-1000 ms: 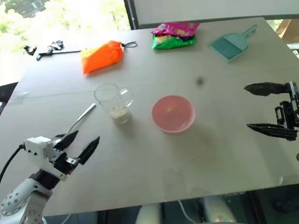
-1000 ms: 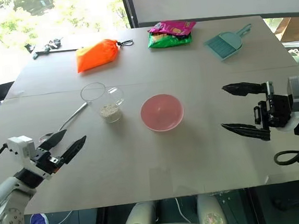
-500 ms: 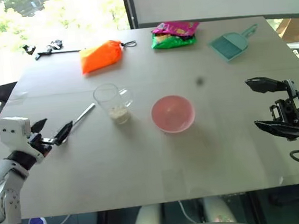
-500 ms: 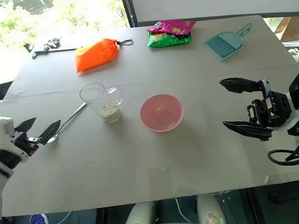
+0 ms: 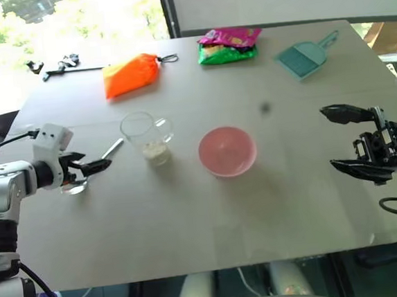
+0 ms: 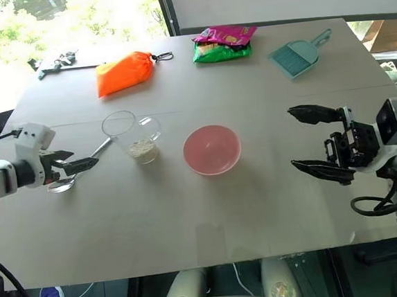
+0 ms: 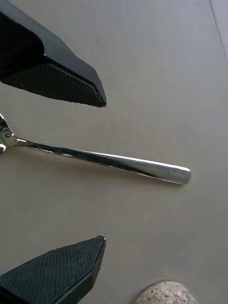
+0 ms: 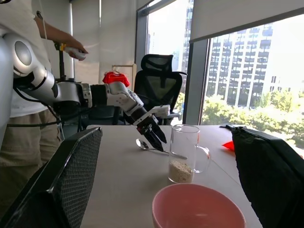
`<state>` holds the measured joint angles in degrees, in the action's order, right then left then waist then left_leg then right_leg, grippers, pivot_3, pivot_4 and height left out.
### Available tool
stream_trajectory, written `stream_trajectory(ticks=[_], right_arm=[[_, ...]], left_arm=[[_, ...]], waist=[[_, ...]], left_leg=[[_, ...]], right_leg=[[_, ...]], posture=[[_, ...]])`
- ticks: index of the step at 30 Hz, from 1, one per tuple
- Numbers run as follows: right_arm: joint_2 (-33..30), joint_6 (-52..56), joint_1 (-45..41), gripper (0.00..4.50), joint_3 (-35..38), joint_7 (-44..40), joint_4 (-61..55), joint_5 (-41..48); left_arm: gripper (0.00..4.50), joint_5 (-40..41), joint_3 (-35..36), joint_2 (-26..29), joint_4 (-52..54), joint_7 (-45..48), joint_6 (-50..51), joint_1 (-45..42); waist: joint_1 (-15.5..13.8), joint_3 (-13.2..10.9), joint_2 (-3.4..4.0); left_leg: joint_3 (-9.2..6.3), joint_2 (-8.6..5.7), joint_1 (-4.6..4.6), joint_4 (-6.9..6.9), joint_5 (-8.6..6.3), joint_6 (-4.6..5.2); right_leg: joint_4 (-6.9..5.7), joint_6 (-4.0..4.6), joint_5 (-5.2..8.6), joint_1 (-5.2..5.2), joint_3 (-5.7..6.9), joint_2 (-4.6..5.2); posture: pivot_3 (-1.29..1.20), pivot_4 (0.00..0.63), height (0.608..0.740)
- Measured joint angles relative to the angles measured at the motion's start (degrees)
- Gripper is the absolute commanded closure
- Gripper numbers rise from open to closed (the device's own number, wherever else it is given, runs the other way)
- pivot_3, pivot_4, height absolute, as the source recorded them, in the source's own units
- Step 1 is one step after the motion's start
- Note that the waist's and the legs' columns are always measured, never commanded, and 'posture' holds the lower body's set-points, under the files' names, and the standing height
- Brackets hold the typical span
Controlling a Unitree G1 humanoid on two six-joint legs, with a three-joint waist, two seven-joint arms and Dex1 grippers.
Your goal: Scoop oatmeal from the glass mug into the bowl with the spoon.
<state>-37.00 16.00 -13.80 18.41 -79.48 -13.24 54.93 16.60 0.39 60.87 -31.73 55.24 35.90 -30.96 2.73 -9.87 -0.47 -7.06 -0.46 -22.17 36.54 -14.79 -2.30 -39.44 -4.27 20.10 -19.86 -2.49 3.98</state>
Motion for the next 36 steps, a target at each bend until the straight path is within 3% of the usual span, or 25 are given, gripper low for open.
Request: stream_trajectory(ticks=[4,6,7,9,13,20,25,28,30,36], right_arm=[[0.0,0.0,1.5,0.0,0.2,1.1,-1.8,0.0],[0.0,0.1,2.3,0.0,0.5,1.6,-2.7,0.0],[0.0,0.1,2.4,0.0,0.5,1.8,-2.8,0.0],[0.0,0.2,3.3,0.0,0.6,2.6,-4.0,0.1],[-0.1,0.8,3.9,0.0,0.6,4.2,-4.7,0.0],[-0.4,1.5,3.5,0.0,0.0,11.1,-5.5,-3.3],[2.2,1.4,0.9,0.0,-0.3,20.4,-5.9,-5.6],[1.2,4.3,-0.8,0.0,-1.8,26.8,-6.1,-8.9],[1.8,8.7,-4.2,0.0,-3.3,35.4,-5.5,-11.7],[4.9,11.4,-16.1,0.0,-6.5,44.7,-4.2,-14.2]], left_arm=[[2.18,-6.6,-5.1,-0.8,-10.7,4.8,-6.2,-7.1],[3.34,-9.1,-5.9,-1.7,-14.6,6.7,-8.5,-9.7],[3.57,-9.6,-6.0,-1.9,-15.2,7.1,-8.9,-10.1],[4.43,-10.7,-6.0,-2.4,-17.4,8.0,-10.1,-11.2],[4.43,-11.0,-4.8,-2.7,-18.5,8.5,-10.9,-11.2],[4.43,-4.3,6.7,-3.3,-12.8,7.2,-10.7,-3.0],[4.43,4.2,24.6,-4.4,6.9,-1.5,-5.2,8.9],[4.43,7.1,30.6,-5.6,17.0,-5.8,-2.5,11.1],[4.43,9.2,31.6,-6.5,22.6,-8.3,-1.2,8.8],[4.43,9.2,20.8,-7.7,28.7,-10.0,-4.8,-10.5]], waist=[[-0.2,0.0,0.0],[-0.2,0.0,0.03],[-0.2,0.0,0.04],[-0.2,0.0,0.05],[-0.2,0.0,0.07],[0.1,0.0,0.0],[0.6,0.0,-0.06],[0.3,0.0,-0.07],[-0.2,0.0,-0.09],[-0.4,-0.1,-0.2]], left_leg=[[-0.03,-0.04,-0.06,0.06,0.01,0.0],[-0.03,-0.06,-0.04,0.12,0.0,0.0],[-0.03,-0.06,-0.03,0.14,0.0,0.01],[-0.05,-0.06,0.01,0.18,-0.1,0.18],[-0.03,-0.06,0.03,0.33,-0.12,0.22],[-0.19,0.01,-0.19,0.52,-0.12,0.21],[-0.5,0.02,-0.7,0.67,0.0,0.0],[-0.48,-0.01,-0.68,0.67,0.0,0.01],[-0.4,-0.02,-0.67,0.7,-0.01,0.02],[-0.35,-0.14,-0.68,0.78,0.04,-0.06]], right_leg=[[-0.02,0.0,0.0,-0.02,0.03,0.03],[-0.07,-0.01,0.0,0.02,0.02,0.05],[-0.1,-0.01,0.0,0.02,0.02,0.05],[-0.22,-0.02,0.01,0.02,0.02,0.04],[-0.36,-0.02,0.01,0.04,-0.01,0.04],[-0.42,-0.01,0.01,-0.09,0.08,0.01],[-0.46,-0.01,0.0,-0.48,0.08,0.07],[-0.48,-0.01,0.0,-0.47,0.09,0.07],[-0.58,-0.01,0.0,-0.48,0.13,0.05],[-0.49,-0.01,-0.01,-0.35,0.24,0.06]], posture=[[0.0,0.15,0.74],[0.0,0.15,0.74],[0.0,0.15,0.74],[0.0,0.15,0.74],[0.0,0.15,0.74],[0.0,0.15,0.74],[0.0,0.15,0.74],[0.0,0.15,0.74],[0.0,0.15,0.74],[0.0,0.15,0.74]])
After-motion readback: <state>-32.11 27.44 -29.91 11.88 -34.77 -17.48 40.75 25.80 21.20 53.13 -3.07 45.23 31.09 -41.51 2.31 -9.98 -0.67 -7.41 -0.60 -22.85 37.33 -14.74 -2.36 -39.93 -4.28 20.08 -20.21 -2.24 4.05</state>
